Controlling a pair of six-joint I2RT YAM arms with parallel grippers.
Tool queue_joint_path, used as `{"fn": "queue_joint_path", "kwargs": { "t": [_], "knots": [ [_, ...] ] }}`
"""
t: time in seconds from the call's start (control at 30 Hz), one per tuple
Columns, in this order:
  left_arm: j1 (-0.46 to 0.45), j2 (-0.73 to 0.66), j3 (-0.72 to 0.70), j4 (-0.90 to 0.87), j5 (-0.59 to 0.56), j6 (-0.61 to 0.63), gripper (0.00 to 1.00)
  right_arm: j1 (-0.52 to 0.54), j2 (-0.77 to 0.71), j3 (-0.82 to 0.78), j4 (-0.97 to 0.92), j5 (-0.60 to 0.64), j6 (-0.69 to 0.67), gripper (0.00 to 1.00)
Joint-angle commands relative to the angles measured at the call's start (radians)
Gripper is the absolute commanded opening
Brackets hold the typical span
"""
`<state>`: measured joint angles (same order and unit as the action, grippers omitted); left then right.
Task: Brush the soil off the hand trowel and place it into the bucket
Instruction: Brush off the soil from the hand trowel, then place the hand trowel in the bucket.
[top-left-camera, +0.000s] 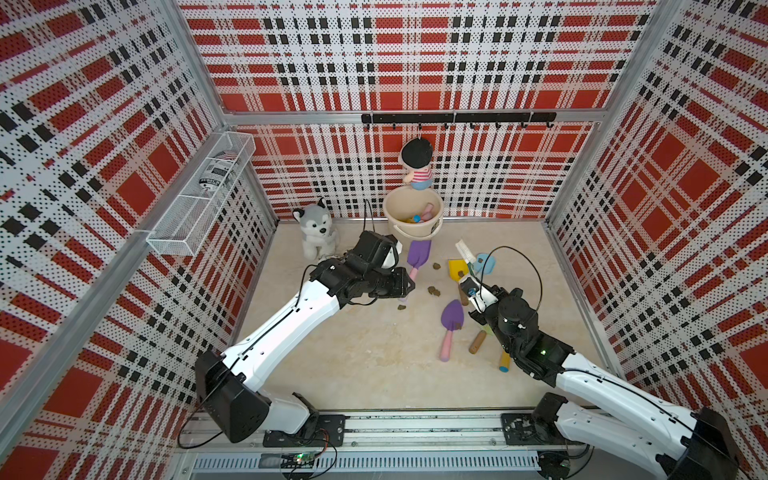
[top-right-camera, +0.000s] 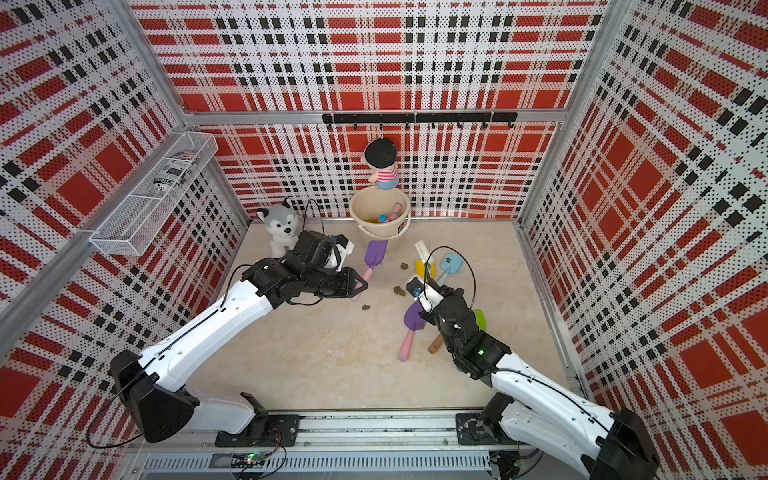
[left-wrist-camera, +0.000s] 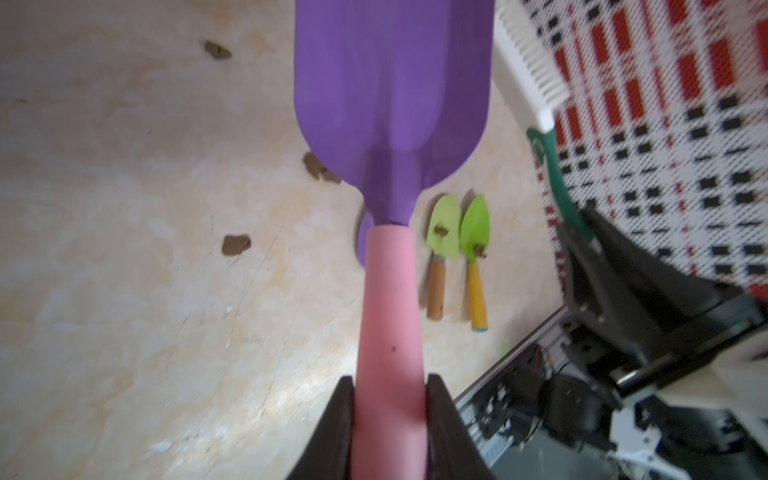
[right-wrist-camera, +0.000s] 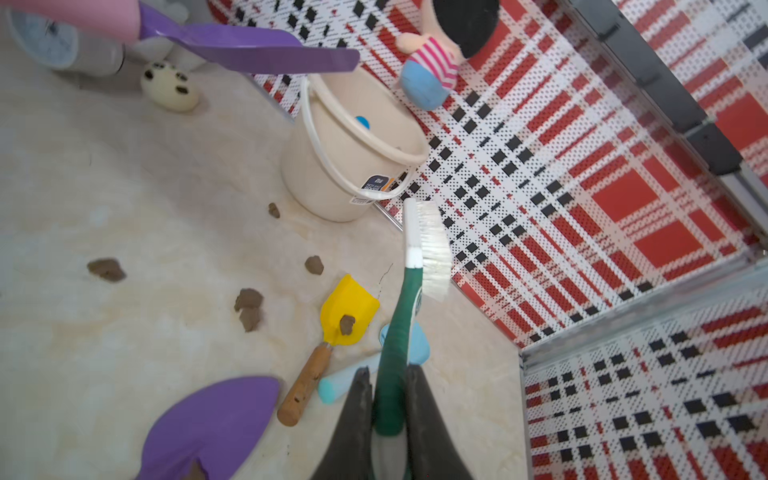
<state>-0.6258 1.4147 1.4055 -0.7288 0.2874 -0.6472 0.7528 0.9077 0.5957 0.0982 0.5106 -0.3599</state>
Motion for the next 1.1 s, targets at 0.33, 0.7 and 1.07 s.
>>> {"fn": "queue_joint_path", "kwargs": {
  "t": [0.33, 0.7, 1.07],
  "knots": [
    [0.163, 0.259, 0.162, 0.621, 0.151, -0.856, 0.00, -0.179, 0.013, 0.152, -0.194, -0.280, 0.781, 0.00],
    [0.198, 0.542, 0.459, 0.588, 0.196, -1.078, 0.00, -0.198, 0.009, 0.213, -0.265, -0.415, 0.855, 0.00],
    [0.212, 0.804, 0.772, 0.496, 0.217, -1.198, 0.00, -0.201, -0.041, 0.210, -0.320, -0.357, 0.844, 0.00]
  ]
}}
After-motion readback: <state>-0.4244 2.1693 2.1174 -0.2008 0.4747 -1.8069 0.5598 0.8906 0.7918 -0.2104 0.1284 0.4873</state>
